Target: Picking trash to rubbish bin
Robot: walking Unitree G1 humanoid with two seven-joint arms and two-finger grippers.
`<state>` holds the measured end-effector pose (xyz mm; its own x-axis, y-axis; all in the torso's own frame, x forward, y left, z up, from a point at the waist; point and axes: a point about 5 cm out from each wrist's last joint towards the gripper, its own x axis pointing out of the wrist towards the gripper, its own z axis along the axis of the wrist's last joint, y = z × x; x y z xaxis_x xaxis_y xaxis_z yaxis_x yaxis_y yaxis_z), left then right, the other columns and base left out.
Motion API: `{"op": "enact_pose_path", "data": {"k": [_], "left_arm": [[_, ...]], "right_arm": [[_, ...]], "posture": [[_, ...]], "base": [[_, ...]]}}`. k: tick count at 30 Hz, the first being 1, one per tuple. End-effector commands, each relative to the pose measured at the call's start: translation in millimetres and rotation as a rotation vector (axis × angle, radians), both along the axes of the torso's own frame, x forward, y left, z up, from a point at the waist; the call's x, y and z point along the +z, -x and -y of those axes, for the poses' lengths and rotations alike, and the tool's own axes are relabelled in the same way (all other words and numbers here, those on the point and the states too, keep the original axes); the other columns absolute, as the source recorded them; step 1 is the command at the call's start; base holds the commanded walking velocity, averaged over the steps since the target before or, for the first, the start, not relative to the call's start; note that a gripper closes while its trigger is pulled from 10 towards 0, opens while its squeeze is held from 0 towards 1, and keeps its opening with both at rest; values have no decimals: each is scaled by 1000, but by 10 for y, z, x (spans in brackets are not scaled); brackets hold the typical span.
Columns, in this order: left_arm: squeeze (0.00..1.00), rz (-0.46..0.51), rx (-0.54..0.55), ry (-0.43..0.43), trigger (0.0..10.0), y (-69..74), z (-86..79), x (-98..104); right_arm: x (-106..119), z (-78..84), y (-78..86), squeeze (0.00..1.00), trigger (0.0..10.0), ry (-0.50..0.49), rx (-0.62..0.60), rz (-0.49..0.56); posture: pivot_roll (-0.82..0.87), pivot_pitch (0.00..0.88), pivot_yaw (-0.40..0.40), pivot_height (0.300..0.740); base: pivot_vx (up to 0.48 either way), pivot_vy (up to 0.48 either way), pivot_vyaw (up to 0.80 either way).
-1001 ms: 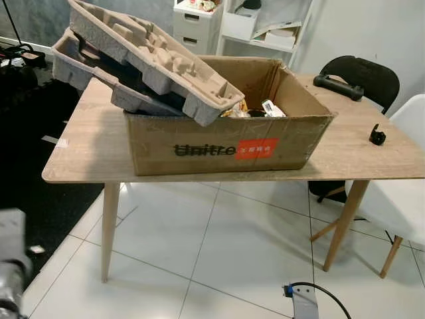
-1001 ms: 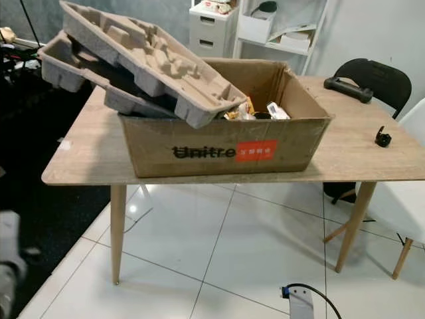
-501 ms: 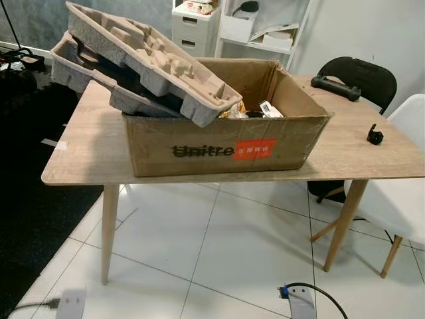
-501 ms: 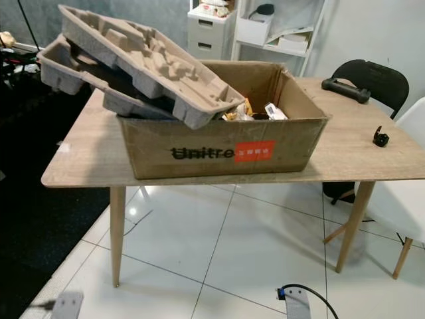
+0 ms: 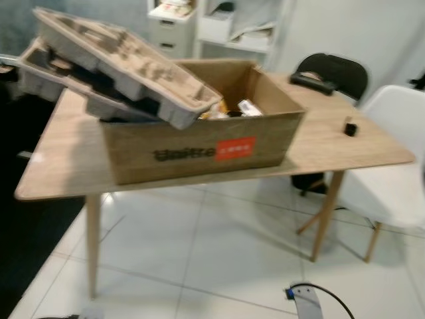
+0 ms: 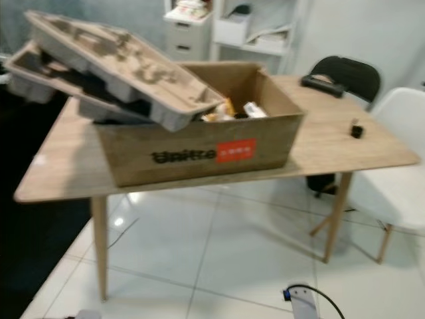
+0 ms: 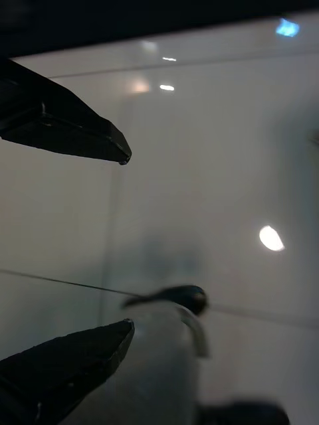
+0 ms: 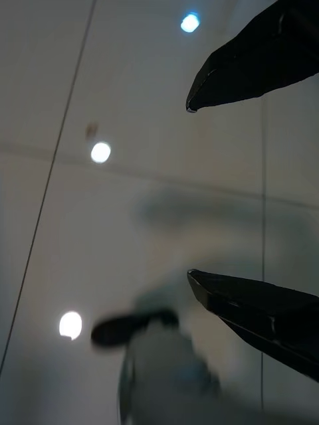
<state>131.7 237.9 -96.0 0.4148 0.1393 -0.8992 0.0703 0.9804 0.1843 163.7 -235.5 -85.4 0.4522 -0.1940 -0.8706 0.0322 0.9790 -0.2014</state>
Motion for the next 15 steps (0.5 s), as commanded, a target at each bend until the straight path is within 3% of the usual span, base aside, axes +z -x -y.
{"op": "enact_pose_path", "data": {"k": [1,4,8,15], "left_arm": [[0,-30,-35,26,10000,50,107,-43],[0,-28,-123,40,10000,-39,205,-32],[0,-59,-199,44,10000,24,278,-66],[0,-93,-176,67,10000,157,323,-114]], "right_arm": [[20,0,-48,0,10000,1,-11,9],[65,88,-98,0,10000,21,-32,25],[73,144,-81,0,10000,39,-57,25],[35,239,77,0,10000,62,-84,-11]], "posture": [[100,54,-69,740],[87,58,-53,740],[66,75,-50,740],[58,72,-53,740]], "base": [[0,0,-763],[0,0,-763],[0,0,-763],[0,0,-763]]}}
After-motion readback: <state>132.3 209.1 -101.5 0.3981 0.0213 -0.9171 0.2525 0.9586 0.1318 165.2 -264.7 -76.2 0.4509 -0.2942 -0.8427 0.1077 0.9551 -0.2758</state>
